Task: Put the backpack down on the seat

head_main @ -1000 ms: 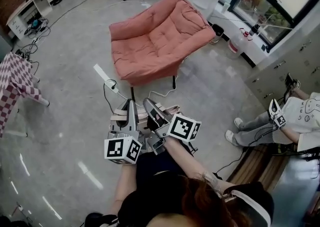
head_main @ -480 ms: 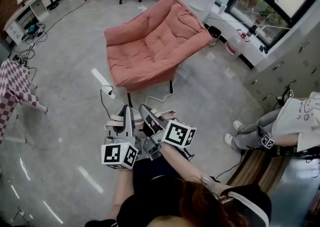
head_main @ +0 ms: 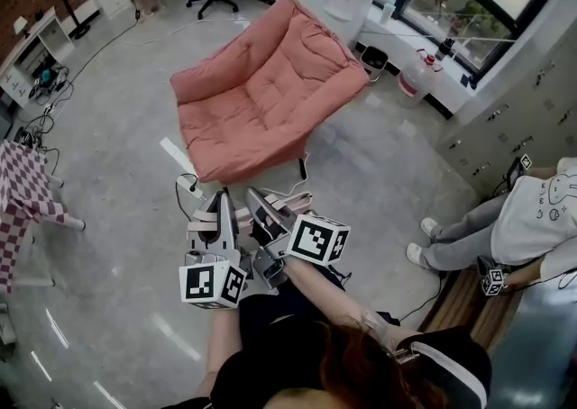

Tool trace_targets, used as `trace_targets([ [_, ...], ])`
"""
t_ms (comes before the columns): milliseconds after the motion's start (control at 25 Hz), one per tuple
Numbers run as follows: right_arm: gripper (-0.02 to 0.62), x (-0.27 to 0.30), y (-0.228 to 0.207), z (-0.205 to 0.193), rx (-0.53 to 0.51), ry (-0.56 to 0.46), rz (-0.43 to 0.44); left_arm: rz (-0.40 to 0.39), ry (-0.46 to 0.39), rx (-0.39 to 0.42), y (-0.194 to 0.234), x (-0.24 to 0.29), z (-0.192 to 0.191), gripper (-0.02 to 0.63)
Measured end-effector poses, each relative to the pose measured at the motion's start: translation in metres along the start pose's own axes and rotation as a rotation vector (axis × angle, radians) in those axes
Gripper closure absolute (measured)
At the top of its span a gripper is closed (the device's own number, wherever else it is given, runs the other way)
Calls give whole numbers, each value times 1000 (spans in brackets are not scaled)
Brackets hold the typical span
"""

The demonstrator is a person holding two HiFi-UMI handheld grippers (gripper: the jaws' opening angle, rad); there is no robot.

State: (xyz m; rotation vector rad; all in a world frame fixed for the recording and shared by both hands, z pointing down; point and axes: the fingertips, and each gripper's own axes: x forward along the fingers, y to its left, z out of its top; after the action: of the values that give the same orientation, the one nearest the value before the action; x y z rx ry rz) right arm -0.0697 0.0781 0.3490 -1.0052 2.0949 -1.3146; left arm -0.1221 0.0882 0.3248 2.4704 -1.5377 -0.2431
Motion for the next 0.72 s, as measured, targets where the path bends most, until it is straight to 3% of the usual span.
trace_targets([
  [320,563,25,-24,57,24,-19,-83,-26,40,43,-6,65,0,588],
  [720,563,54,-31,107,-12,-23,-65,-43,41,53,-6,125,14,588],
])
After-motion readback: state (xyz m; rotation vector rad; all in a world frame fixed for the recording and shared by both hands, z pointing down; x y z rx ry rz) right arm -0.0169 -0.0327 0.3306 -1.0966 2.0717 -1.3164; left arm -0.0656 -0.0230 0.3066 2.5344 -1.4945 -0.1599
